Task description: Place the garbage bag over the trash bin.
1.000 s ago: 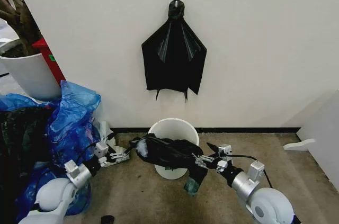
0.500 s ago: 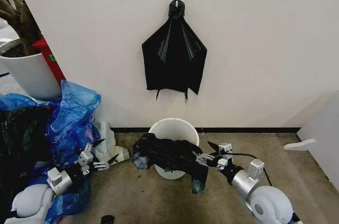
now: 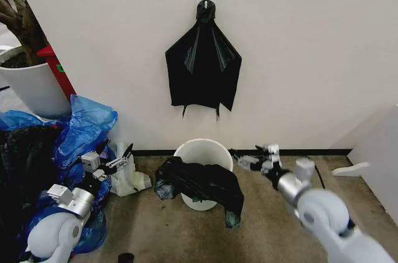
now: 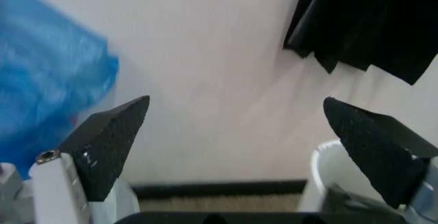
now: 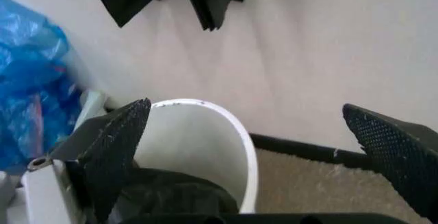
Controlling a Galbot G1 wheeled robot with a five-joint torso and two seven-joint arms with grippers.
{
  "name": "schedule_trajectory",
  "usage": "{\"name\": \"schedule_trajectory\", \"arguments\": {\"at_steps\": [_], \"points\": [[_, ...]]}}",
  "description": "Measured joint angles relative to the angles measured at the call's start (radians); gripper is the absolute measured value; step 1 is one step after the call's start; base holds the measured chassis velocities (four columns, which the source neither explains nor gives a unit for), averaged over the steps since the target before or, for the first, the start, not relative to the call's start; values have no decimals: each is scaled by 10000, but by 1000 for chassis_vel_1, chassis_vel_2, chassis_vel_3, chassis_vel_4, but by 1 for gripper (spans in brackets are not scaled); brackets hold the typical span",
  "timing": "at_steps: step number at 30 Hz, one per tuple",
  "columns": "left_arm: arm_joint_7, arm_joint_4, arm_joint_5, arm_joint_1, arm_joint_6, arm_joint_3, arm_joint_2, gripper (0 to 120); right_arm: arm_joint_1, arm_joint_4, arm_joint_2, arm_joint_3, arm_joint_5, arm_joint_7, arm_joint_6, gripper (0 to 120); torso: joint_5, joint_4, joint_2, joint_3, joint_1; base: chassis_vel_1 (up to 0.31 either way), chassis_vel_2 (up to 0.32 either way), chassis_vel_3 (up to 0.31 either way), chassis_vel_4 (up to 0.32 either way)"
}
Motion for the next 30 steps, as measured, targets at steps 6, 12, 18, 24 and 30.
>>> {"name": "schedule_trajectory", "arguments": {"at_steps": [6,12,18,24,30], "points": [[-1332,-1087,-327,414,1604,5,-82,100,2317,-863,-604,-1277,2292,1131,-1525,100,4,-8,0,-1,0,0,0,0,0],[-2443,-1897,-796,96,3422,65,-110,100,4634,-2687,-689,-3137,3271,1299,-1559,100,2,-8,0,0,0,0,0,0,0],[-2931,-2449,-1158,-30,4546,66,-144,100,5629,-3808,-469,-4461,3577,1314,-1551,100,3,-6,0,0,0,0,0,0,0],[-3213,-2848,-1210,-62,5118,67,-220,100,6900,-5152,-362,-5793,2991,101,-1543,100,2,-12,0,0,1,0,0,0,0],[-3059,-2872,-1143,-147,5122,54,-217,100,7742,-6247,36,-6728,2823,-344,-1522,100,3,-2,0,0,1,0,0,0,0]]}}
